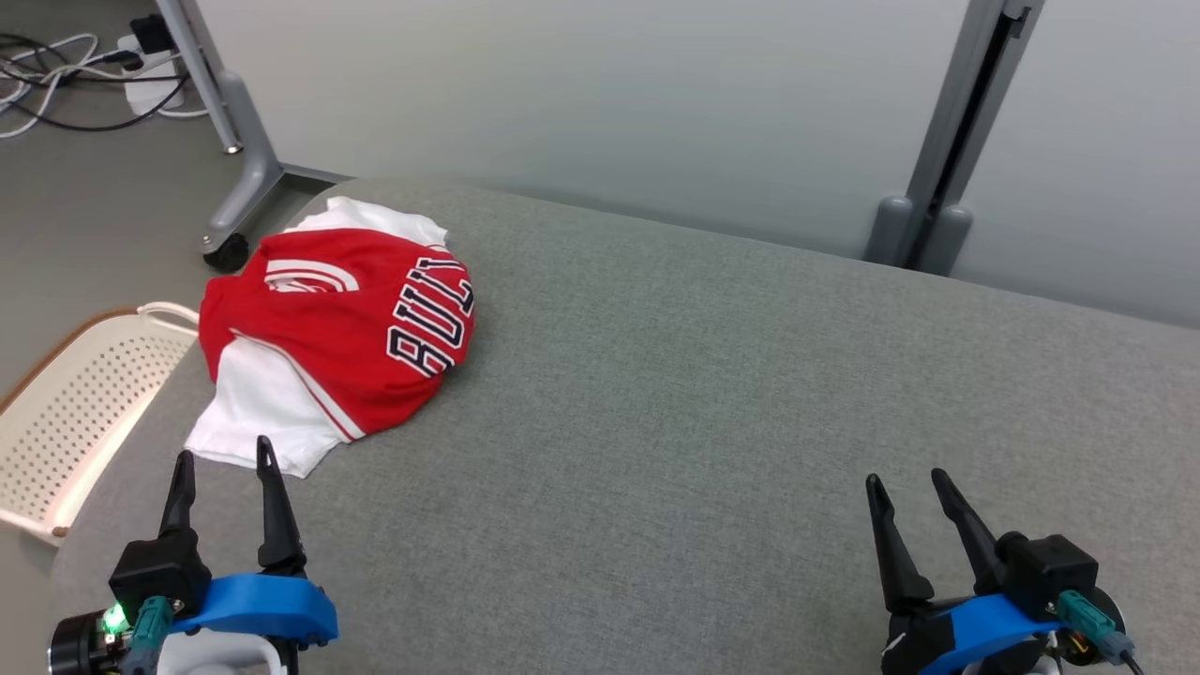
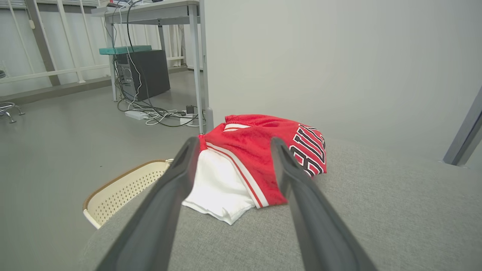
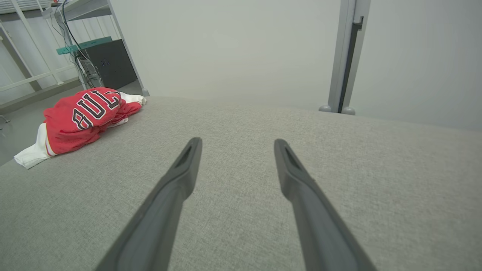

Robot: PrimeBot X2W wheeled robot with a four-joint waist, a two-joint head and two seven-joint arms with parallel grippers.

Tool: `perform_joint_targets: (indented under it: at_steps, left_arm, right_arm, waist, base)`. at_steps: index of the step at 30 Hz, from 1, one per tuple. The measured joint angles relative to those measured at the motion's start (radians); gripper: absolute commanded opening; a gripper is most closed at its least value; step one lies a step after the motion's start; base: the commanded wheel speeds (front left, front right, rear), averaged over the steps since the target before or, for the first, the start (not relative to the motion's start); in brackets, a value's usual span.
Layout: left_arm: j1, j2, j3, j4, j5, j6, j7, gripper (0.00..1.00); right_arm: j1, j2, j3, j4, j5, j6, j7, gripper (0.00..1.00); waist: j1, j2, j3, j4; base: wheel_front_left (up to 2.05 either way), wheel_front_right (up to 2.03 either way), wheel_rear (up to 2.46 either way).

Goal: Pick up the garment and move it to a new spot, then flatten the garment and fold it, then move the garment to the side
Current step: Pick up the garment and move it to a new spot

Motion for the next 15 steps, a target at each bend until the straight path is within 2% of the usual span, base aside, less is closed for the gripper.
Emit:
perform_joint_targets:
  at_steps: [15]
  left_arm:
    - [-0.002, 0.016, 0.017, -0.016, -0.006, 0.008, 0.0, 1.0]
  right_arm:
    - [-0.004, 0.0, -0.007, -0.01, 0.0, 0.0, 0.0, 1.0]
  waist:
    - [0.0, 0.0, 0.025, 0.131]
  base:
    - [0.0, 0.0, 0.0]
